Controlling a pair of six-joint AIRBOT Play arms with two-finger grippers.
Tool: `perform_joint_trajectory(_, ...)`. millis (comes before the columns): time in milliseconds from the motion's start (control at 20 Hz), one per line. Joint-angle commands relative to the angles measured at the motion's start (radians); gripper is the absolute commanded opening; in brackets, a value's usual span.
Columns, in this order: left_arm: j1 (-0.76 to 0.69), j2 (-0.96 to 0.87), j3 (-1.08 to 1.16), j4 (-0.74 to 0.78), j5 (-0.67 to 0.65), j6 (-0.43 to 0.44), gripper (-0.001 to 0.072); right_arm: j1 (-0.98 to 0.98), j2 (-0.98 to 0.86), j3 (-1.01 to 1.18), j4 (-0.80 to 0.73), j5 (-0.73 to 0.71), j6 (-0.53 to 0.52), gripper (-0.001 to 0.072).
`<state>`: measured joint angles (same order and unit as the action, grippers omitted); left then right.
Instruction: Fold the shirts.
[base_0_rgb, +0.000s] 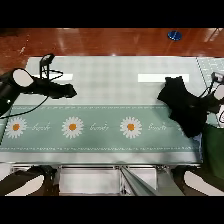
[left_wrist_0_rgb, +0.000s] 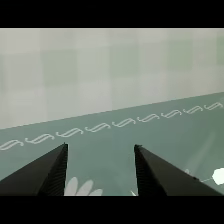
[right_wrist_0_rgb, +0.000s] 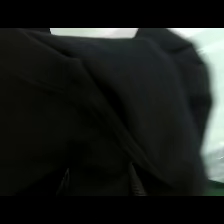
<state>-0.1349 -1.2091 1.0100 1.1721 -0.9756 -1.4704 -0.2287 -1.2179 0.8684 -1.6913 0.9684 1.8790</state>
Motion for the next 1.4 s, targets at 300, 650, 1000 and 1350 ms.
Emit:
perform_joint_trajectory(300, -0.013, 0.001, -0.007, -0.027, -0.01, 0.004, 0.0508, -0.048, -0.214, 0.012, 0.546, -0.06, -0.397, 0.0032)
perform_joint_trajectory(650, 0.274, 0.157, 0.063, -0.047, -0.166, 0.064, 0.0507, -0.048, 0.044, 0.42, 0.621, 0.091, -0.459, 0.0031)
perform_joint_trajectory(1000, 0.303, 0.411, -0.201, -0.051, -0.12, 0.071, 0.0507, -0.048, 0.19, 0.877, 0.761, 0.145, -0.475, 0.0031)
perform_joint_trajectory(1350, 0.303, 0.426, -0.279, -0.173, -0.052, 0.072, 0.0507, -0.048, 0.188, 1.173, 0.946, 0.224, -0.483, 0.0031)
